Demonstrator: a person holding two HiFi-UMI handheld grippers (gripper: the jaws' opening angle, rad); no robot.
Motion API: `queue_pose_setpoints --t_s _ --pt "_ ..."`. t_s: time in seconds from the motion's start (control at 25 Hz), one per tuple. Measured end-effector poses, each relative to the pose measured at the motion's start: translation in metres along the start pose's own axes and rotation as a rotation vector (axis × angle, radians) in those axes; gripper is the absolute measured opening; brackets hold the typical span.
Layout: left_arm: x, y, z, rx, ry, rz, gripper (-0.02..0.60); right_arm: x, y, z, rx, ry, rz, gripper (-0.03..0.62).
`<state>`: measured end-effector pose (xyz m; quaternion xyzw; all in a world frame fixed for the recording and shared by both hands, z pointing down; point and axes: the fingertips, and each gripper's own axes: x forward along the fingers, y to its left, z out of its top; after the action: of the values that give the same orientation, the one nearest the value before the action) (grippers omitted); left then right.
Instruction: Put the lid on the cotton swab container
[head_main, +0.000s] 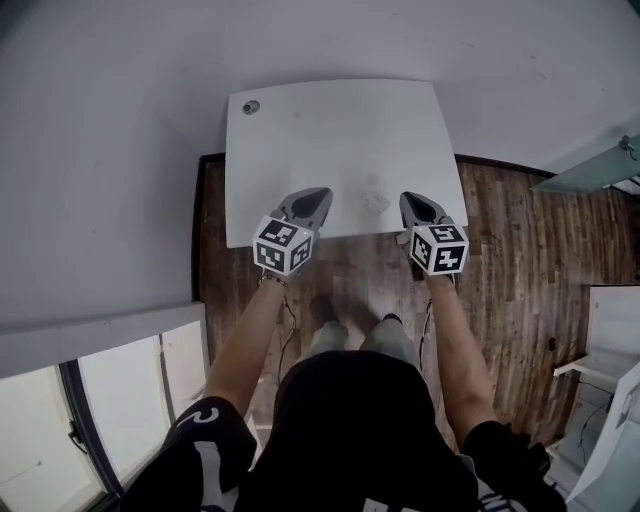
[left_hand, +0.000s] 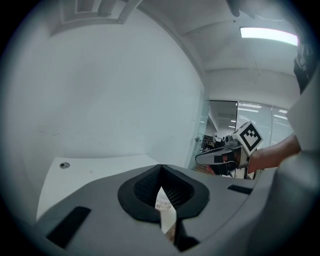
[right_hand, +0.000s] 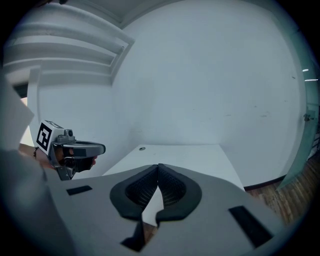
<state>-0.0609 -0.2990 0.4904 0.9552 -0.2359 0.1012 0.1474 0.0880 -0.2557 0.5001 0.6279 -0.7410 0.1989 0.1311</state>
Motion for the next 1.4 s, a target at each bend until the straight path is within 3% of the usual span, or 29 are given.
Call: queue_pose_setpoints --t_s 0.32,0.96,1.4 --pt "0.011 0.0 -0.008 -0.001 0.025 -0.011 0.025 -0.001 -0.011 -0.003 0.011 0.004 -0.007 0.014" --pt "0.043 -0.017 0.0 0.029 0.054 0.046 0.025 0.003 -0.049 -0.017 0.005 0.032 0.056 0.014" --pt "0.07 -0.034 -0.023 0.021 0.082 -0.037 0.026 0.013 -0.066 -0.028 0.003 0.042 0.106 0.014"
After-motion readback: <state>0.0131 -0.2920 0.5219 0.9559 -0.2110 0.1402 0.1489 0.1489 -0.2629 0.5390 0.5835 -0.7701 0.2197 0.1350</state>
